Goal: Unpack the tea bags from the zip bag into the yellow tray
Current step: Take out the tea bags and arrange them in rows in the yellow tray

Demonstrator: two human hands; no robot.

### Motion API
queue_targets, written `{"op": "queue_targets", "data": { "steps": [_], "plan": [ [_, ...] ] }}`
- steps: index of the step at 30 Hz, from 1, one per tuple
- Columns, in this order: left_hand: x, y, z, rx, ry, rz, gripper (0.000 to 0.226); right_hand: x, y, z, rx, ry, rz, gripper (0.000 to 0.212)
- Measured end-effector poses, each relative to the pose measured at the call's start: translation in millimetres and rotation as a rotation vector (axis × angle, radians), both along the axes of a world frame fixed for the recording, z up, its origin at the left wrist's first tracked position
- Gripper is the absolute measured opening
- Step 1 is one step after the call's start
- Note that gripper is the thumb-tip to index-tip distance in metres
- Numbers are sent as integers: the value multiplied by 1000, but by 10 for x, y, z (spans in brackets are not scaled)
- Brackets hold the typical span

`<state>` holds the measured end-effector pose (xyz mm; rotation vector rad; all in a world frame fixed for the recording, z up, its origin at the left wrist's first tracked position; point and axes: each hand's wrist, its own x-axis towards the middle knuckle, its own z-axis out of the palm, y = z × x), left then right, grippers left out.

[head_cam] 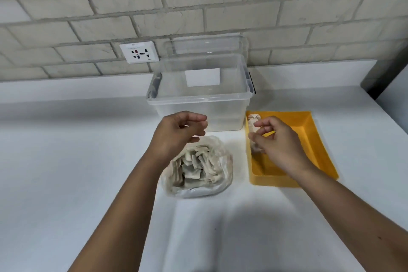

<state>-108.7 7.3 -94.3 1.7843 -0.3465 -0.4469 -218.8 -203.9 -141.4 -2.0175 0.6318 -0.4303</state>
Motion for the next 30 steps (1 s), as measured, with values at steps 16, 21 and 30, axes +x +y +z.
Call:
{"op": "queue_targets", "data": {
  "steps": [16, 21, 30],
  "plan": [
    [-352, 624, -1017, 865, -750, -33, 16, 34, 946, -452, -174, 160, 441, 11],
    [-313, 591, -1131, 832, -820, 3, 12, 24, 946, -461, -169, 161, 432, 9],
    [-405, 697, -1014, 434, -613, 143, 16, 17, 934, -419, 23, 84, 361, 10]
  ]
}}
